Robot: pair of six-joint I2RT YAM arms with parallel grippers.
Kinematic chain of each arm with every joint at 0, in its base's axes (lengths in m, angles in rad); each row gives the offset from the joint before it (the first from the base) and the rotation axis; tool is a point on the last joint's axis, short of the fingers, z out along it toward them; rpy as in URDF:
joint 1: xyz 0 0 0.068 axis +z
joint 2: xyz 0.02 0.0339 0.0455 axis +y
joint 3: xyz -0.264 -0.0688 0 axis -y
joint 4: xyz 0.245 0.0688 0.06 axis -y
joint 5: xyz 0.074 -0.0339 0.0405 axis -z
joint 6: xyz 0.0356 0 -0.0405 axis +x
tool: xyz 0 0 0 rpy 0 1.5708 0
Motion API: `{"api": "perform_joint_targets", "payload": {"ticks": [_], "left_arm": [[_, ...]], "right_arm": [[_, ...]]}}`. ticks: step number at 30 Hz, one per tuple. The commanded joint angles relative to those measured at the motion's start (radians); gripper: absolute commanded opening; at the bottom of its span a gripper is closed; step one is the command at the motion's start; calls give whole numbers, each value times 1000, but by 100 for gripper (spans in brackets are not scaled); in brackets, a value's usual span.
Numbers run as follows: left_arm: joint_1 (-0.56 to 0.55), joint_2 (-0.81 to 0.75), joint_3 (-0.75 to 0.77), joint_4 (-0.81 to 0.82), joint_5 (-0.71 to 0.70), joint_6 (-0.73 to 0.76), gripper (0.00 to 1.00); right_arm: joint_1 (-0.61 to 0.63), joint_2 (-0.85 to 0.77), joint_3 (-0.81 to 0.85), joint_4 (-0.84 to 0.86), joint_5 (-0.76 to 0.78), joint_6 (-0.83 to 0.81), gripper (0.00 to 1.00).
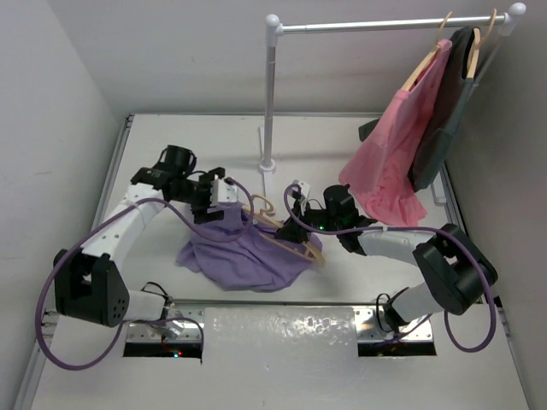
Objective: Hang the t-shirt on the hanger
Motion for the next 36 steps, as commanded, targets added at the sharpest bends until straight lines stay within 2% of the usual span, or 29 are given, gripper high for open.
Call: {"api": "perform_joint_targets", "payload": {"ticks": [1, 2, 5, 6, 7, 8, 12, 13, 14, 15, 19, 21, 24, 27, 29, 34, 36], "left_arm": [[-86, 54, -30, 24, 105, 119, 77], [-93, 59, -44, 109, 103, 63, 76], [-94, 102, -52, 226, 92, -76, 73], [-93, 117, -23, 227, 91, -74, 66], [-94, 140, -9, 195, 103, -7, 59], [-94, 146, 8, 123, 114, 31, 49], [-114, 174, 2, -3, 126, 142, 32], [-117, 174, -4, -23, 126, 182, 25], [-120, 172, -16, -34, 128, 187, 11], [-120, 166, -19, -36, 140, 187, 8], [-124, 145, 0, -48, 203, 136, 9], [-127, 134, 17, -63, 238, 115, 18], [-133, 123, 4, -66, 250, 81, 22], [-139, 122, -16, -60, 249, 69, 17], [-139, 119, -19, -62, 227, 66, 2], [-139, 108, -19, -91, 155, 67, 0], [-139, 90, -21, -86, 146, 21, 0]], "right_arm": [[8, -45, 51, 22, -41, -50, 0], [13, -51, 60, 1, -40, -57, 0], [19, -70, 88, -71, -41, -99, 0], [21, -74, 91, -80, -44, -105, 0], [21, -84, 92, -82, -43, -111, 0], [21, -88, 94, -85, -41, -114, 0], [21, -96, 123, -108, -33, -140, 0], [21, -91, 132, -108, -33, -143, 0], [21, -85, 138, -107, -33, -142, 0], [21, -81, 143, -105, -33, -143, 0], [21, -39, 186, -99, -43, -134, 0], [21, -21, 198, -97, -43, -139, 0], [21, -4, 233, -107, -41, -150, 0], [21, 5, 258, -120, -40, -160, 0], [21, 8, 278, -136, -35, -179, 0], [21, 11, 303, -189, -18, -217, 0], [22, 8, 303, -193, 2, -223, 0]]}}
